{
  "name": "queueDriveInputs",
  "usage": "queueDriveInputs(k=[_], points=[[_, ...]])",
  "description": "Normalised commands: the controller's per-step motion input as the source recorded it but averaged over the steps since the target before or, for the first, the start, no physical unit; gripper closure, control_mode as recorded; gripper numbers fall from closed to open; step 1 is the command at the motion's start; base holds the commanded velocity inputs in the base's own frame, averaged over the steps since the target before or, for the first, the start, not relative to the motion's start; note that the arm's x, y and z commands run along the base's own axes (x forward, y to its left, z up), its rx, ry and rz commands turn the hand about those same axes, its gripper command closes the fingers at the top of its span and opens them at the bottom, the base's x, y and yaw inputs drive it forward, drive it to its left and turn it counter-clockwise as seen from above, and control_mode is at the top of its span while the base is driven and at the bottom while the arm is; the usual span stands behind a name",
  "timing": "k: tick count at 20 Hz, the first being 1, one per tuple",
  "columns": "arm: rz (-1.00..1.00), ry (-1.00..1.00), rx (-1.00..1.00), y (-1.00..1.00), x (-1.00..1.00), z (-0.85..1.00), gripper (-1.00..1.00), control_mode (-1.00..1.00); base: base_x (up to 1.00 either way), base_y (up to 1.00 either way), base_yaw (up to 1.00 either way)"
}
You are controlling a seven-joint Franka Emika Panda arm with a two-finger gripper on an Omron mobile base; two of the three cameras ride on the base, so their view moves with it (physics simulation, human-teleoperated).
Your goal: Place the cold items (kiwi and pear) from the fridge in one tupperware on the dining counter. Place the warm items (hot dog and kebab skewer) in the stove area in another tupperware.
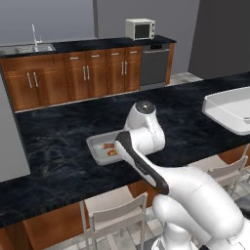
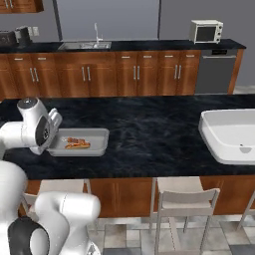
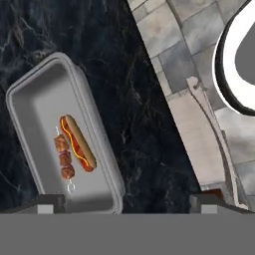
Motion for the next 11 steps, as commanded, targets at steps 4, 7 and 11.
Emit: queueDriveInputs(k=[4,7,11], points=[[-0.01,-0.20,0.00,-0.05,-0.74,0.74,-1.00,-1.00,0.00,0.00,0.00],[0.00,-0.22,0.00,-0.14,-0.54,0.81,-1.00,-1.00,0.00,0.00,0.00],[0.00,-0.23,0.00,-0.22,-0.45,0.88,-1.00,-1.00,0.00,0.00,0.00]])
